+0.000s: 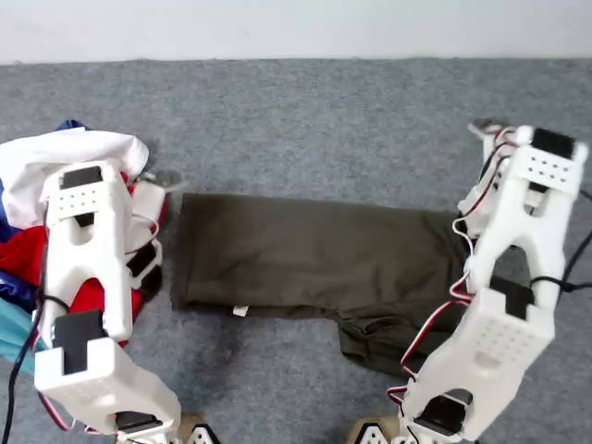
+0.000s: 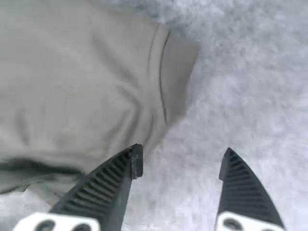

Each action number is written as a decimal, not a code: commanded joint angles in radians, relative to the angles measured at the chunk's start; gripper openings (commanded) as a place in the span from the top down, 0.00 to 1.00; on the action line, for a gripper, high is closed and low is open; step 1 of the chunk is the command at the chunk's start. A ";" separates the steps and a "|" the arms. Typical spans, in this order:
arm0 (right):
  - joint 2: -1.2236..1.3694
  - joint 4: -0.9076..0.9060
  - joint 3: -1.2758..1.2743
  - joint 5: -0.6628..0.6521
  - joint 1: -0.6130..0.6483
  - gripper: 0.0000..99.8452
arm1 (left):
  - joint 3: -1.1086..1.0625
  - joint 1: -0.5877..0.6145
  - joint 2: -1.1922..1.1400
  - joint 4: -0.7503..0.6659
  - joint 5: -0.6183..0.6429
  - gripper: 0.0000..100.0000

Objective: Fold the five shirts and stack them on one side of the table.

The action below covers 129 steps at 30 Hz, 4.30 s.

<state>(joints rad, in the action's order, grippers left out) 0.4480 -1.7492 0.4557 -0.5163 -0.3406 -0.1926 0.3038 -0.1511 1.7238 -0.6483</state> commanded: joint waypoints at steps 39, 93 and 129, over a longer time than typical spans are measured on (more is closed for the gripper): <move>-1.365 0.286 -1.470 -0.058 0.153 0.75 | -0.065 -0.519 -0.249 -0.270 0.358 0.92; -1.003 0.728 -1.626 -0.023 0.038 0.97 | -0.071 -0.523 -0.258 -0.270 0.358 0.92; -1.015 0.558 -1.339 -0.060 0.045 0.99 | -0.071 -0.523 -0.258 -0.270 0.358 0.92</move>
<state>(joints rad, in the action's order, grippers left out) -0.5585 -1.2275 -0.9237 -0.5731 -0.2931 -0.2447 -0.2102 -0.3966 1.4553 -0.2969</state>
